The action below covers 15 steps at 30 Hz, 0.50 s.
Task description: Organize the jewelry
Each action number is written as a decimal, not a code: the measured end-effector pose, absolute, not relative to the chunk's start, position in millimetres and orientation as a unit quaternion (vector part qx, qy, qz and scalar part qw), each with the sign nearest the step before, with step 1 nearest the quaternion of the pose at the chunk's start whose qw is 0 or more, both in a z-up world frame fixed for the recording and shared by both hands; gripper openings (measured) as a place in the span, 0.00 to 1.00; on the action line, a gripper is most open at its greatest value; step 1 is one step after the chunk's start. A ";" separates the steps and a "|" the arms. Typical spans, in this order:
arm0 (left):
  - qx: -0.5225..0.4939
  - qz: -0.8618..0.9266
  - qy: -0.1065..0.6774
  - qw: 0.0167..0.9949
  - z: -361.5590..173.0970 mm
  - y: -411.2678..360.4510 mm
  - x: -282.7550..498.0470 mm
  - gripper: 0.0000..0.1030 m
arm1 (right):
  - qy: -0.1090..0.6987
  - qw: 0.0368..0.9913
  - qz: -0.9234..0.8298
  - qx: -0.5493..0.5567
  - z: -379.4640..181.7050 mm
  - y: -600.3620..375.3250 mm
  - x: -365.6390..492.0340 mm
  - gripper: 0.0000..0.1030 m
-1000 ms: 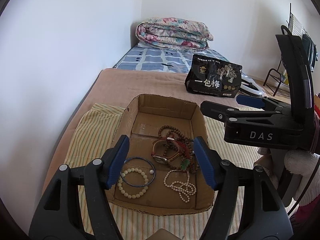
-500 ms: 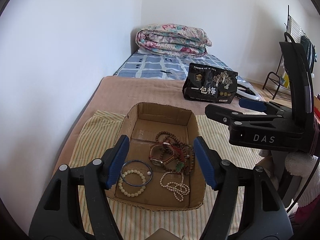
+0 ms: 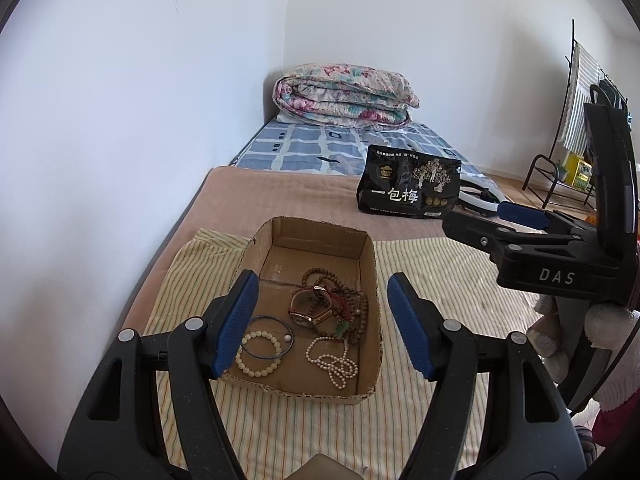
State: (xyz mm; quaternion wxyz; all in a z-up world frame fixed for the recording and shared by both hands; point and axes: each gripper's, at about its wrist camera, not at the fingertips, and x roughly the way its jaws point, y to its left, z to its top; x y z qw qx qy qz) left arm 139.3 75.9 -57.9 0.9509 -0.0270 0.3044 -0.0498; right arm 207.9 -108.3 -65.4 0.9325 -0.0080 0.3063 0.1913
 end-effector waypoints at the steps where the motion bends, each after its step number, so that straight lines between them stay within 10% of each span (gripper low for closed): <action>1: -0.027 -0.048 0.304 0.951 -55.9 75.2 136.4 0.67 | 0.304 0.933 0.190 -0.011 -63.2 -110.5 204.1 1.00; 15: -0.016 -0.023 0.283 0.959 -30.3 63.5 96.3 0.84 | 0.288 0.941 0.172 -0.044 -44.6 -138.7 158.2 1.00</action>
